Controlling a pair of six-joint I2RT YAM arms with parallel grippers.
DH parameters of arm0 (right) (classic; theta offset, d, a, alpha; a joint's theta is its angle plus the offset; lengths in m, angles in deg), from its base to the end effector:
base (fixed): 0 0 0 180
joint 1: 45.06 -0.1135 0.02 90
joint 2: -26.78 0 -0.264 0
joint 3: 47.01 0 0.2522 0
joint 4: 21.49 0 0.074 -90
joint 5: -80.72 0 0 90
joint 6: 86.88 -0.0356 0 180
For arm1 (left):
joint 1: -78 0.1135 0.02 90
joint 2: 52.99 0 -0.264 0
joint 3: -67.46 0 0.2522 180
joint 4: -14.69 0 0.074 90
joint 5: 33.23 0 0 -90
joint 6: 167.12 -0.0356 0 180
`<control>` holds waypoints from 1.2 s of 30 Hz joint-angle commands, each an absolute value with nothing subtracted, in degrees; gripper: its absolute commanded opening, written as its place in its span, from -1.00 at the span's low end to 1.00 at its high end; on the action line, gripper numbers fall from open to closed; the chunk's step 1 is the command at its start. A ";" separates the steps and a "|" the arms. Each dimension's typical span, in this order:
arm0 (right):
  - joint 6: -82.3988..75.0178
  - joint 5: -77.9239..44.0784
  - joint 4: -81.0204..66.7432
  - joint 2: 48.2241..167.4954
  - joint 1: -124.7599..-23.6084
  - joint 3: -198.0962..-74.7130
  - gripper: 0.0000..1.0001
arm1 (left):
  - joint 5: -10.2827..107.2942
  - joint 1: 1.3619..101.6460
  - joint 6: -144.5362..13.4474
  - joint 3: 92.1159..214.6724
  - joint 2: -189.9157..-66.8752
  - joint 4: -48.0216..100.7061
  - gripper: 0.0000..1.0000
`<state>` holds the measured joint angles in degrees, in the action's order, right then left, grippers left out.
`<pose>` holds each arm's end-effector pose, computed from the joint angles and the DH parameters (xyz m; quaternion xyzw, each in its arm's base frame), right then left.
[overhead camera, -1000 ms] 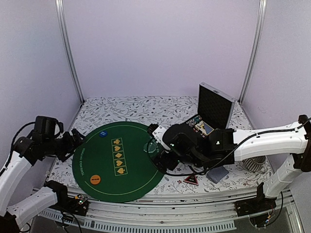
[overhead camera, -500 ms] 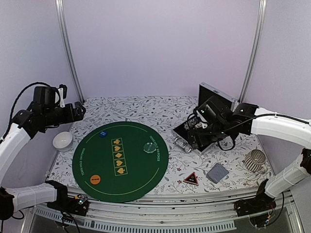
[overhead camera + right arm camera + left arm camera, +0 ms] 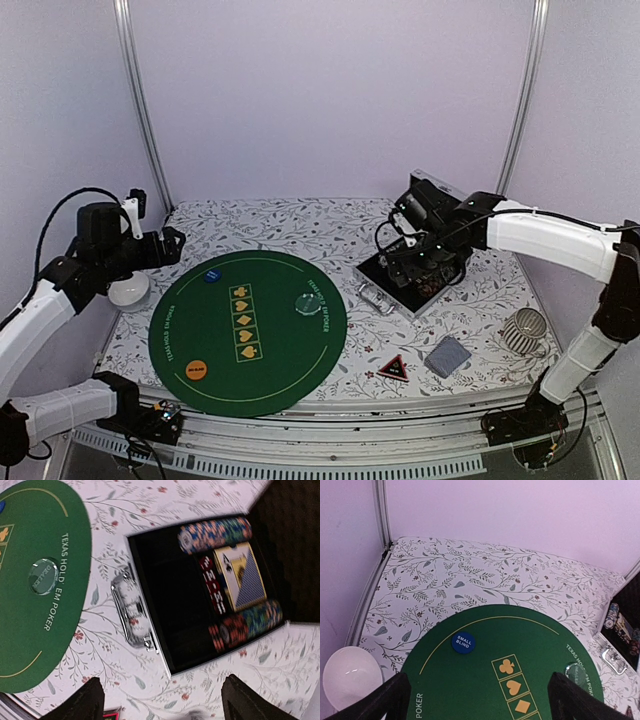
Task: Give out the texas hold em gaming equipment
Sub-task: Pick up the pile of poker chips from the chip case.
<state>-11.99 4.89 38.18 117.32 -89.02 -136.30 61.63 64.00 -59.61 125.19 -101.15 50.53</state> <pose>0.2417 0.2210 0.2771 -0.2093 0.9380 0.0189 0.2756 0.1858 -0.0432 0.3037 -0.0484 0.8474 -0.1086 0.5174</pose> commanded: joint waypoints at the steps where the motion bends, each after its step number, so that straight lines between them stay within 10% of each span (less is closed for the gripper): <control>1: 0.53 4.81 34.84 127.82 -85.22 -146.27 0.47 | 64.29 63.99 -61.02 122.42 -99.14 43.46 0.96; 14: 11.50 16.79 34.90 155.36 -82.26 -166.70 0.41 | 62.73 64.64 -62.49 121.48 -100.55 43.39 0.96; 36: 12.80 25.20 35.95 164.86 -82.29 -171.63 -0.14 | 59.32 66.05 -61.83 121.52 -102.34 43.05 0.96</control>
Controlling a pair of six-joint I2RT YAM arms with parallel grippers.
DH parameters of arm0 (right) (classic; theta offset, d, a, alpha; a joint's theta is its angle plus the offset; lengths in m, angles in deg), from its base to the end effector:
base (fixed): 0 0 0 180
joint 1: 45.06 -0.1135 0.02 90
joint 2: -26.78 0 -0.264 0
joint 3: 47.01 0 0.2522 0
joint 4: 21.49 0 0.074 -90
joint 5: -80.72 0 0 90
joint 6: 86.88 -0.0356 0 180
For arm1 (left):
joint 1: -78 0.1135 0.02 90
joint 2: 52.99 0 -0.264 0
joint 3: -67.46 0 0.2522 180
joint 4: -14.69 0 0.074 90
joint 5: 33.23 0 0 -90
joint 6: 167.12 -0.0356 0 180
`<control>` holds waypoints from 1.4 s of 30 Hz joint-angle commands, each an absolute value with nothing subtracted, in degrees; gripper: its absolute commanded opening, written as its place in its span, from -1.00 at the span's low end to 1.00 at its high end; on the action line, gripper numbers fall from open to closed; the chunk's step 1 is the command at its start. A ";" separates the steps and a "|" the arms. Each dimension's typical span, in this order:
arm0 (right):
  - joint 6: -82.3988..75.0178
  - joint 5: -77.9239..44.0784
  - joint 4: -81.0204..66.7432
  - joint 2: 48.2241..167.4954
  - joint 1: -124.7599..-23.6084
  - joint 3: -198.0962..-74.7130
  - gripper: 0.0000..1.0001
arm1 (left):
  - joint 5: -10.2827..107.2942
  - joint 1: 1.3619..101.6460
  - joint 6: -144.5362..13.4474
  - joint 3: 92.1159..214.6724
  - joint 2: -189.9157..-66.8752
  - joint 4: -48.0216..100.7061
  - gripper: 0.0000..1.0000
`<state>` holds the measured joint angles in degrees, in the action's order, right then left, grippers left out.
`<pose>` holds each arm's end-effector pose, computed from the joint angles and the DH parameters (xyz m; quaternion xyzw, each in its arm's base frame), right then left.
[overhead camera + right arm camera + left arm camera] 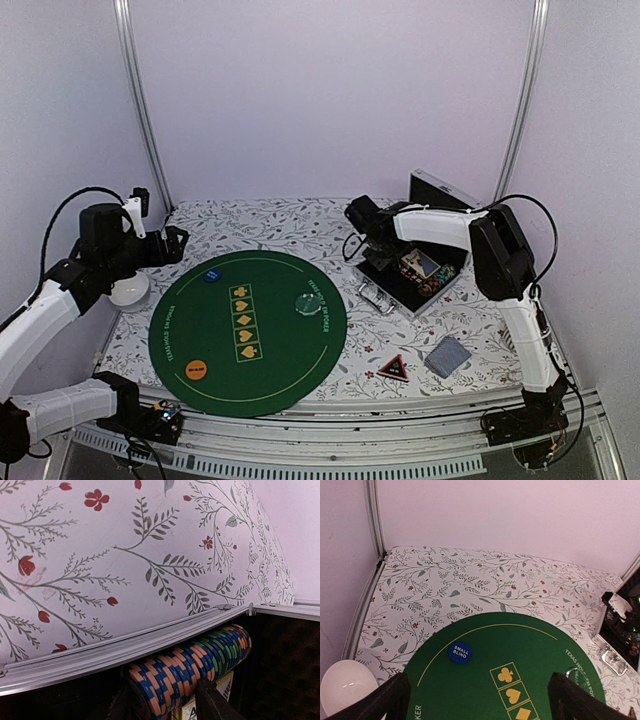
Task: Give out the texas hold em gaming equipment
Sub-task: Pick up the pile of poker chips from the chip case.
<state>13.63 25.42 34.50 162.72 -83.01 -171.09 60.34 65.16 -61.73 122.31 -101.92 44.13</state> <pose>0.4032 0.2887 0.1496 -0.3322 0.8777 -0.2408 0.2475 0.1934 -0.0418 0.2948 -0.0357 0.8354 -0.1083 0.5377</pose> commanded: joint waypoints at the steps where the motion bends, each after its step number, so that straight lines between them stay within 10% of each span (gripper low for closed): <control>1: 12.38 23.86 36.42 164.69 -82.25 -171.80 -0.18 | 59.23 66.09 -61.83 121.55 -102.38 43.04 0.96; 42: 9.36 20.15 37.12 162.59 -80.02 -169.58 0.00 | 57.14 66.69 -61.46 121.22 -102.60 42.77 0.96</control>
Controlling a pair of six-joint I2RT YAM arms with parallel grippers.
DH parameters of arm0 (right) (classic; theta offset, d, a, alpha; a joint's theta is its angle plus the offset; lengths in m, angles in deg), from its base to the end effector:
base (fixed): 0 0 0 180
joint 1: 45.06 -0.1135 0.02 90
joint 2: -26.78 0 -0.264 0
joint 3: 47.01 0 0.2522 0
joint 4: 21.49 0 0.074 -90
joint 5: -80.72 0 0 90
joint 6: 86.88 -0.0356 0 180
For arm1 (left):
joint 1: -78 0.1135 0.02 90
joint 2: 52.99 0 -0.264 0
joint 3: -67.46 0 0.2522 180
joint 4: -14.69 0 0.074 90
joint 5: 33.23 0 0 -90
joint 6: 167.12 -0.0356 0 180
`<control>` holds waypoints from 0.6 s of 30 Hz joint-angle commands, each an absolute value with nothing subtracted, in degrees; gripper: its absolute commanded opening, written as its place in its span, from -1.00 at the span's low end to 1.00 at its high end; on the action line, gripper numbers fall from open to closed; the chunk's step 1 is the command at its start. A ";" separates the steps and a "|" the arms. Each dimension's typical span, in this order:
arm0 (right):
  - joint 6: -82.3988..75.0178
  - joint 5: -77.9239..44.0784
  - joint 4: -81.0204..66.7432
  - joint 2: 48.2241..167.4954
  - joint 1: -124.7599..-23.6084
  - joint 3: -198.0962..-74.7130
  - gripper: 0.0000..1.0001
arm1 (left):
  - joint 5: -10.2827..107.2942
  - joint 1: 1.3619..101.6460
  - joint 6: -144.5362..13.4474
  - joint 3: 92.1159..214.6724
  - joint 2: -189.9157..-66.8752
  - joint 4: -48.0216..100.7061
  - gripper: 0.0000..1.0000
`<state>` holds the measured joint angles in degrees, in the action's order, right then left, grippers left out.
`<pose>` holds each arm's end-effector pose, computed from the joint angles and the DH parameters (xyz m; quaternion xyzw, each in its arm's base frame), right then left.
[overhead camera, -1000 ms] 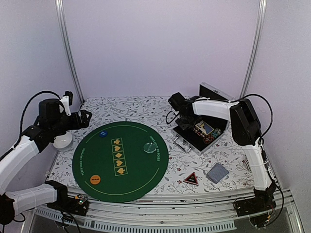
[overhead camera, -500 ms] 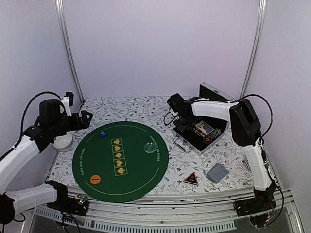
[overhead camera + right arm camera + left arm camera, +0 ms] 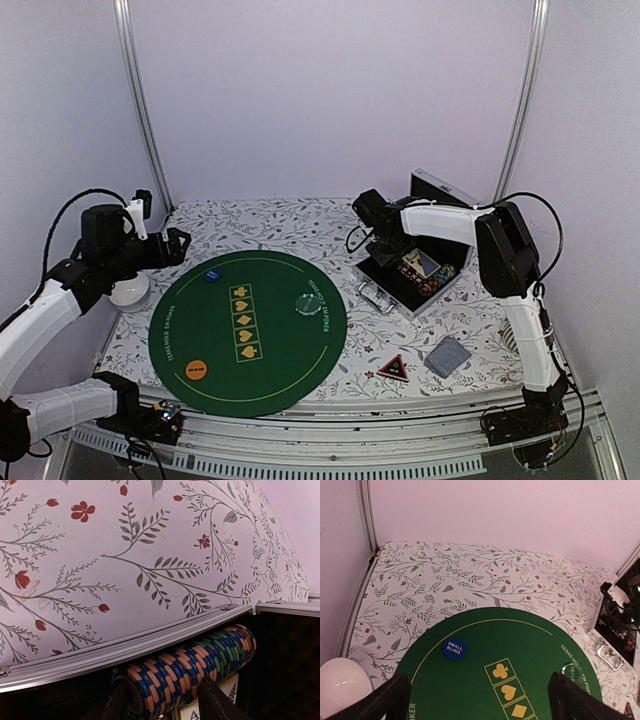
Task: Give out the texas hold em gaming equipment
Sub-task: Pick up the pile of poker chips from the chip case.
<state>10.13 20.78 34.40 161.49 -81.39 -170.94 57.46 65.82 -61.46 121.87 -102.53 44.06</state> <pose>0.4093 0.2789 0.1577 -0.3005 0.8984 -0.1963 0.2532 0.1953 -0.0417 0.2903 -0.0288 0.8405 -0.1252 0.5263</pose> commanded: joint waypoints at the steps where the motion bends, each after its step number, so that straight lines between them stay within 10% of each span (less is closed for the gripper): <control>1: 9.30 20.01 37.14 162.52 -80.00 -169.58 0.02 | 57.09 66.67 -61.40 121.22 -102.58 42.77 0.96; 18: 8.55 18.41 38.39 158.67 -81.62 -173.25 0.32 | 55.94 66.67 -61.30 121.12 -102.91 42.73 0.96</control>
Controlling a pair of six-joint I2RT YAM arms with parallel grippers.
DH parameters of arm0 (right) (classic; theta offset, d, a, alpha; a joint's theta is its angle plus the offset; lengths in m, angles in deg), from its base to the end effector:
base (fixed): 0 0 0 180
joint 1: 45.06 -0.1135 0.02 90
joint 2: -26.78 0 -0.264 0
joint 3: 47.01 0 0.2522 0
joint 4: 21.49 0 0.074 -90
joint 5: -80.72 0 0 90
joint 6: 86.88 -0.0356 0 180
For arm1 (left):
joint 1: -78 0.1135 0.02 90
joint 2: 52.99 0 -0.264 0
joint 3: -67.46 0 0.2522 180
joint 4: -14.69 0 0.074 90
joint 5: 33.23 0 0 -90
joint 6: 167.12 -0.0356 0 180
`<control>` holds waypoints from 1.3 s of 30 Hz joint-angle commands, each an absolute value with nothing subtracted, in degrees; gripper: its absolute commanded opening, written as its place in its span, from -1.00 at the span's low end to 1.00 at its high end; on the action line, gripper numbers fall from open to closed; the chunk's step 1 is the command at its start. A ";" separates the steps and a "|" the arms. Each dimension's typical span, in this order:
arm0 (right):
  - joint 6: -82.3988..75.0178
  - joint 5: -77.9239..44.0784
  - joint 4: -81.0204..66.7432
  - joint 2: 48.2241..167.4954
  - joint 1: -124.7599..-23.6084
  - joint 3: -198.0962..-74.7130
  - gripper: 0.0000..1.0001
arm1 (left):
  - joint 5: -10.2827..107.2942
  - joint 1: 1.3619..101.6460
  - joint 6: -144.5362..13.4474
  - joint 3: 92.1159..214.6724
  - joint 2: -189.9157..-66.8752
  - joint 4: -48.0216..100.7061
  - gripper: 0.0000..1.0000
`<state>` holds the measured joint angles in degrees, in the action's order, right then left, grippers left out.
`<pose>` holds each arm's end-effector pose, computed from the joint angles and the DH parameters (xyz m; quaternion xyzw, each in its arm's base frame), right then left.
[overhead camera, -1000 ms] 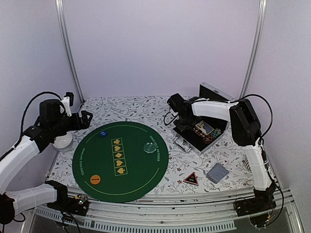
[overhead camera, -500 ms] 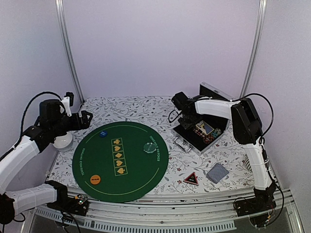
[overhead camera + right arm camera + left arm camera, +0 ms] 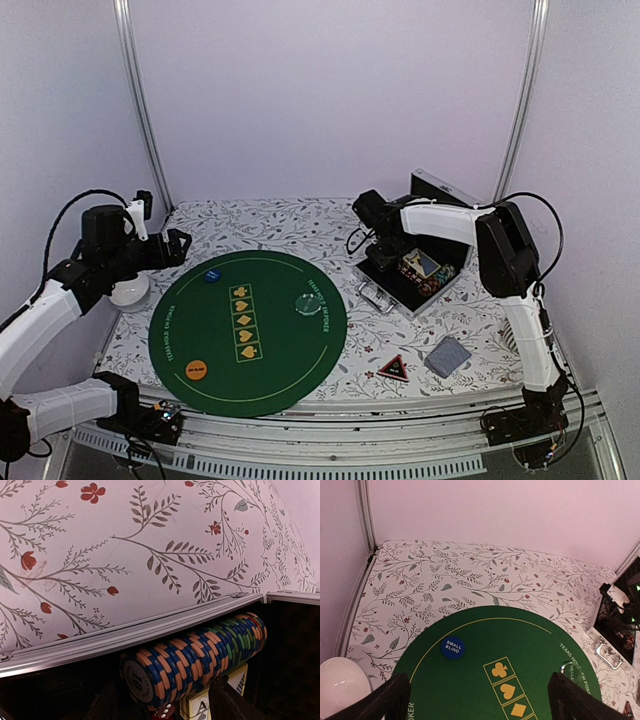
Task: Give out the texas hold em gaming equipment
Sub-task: Pick up the pile of poker chips from the chip case.
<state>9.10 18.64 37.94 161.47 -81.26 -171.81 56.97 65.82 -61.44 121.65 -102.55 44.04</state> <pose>0.4064 0.2767 0.1592 -0.3031 0.9063 -0.1837 0.2300 0.1952 -0.0420 0.2890 -0.0267 0.8417 -0.1284 0.5238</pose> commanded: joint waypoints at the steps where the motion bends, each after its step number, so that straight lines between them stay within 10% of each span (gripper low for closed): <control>1: 8.86 18.62 38.41 158.89 -81.64 -173.41 0.32 | 55.88 66.73 -61.30 121.13 -102.91 42.69 0.96; 39: 10.16 13.20 38.47 159.44 -80.78 -174.06 0.00 | 55.12 66.75 -61.29 120.91 -102.99 42.60 0.96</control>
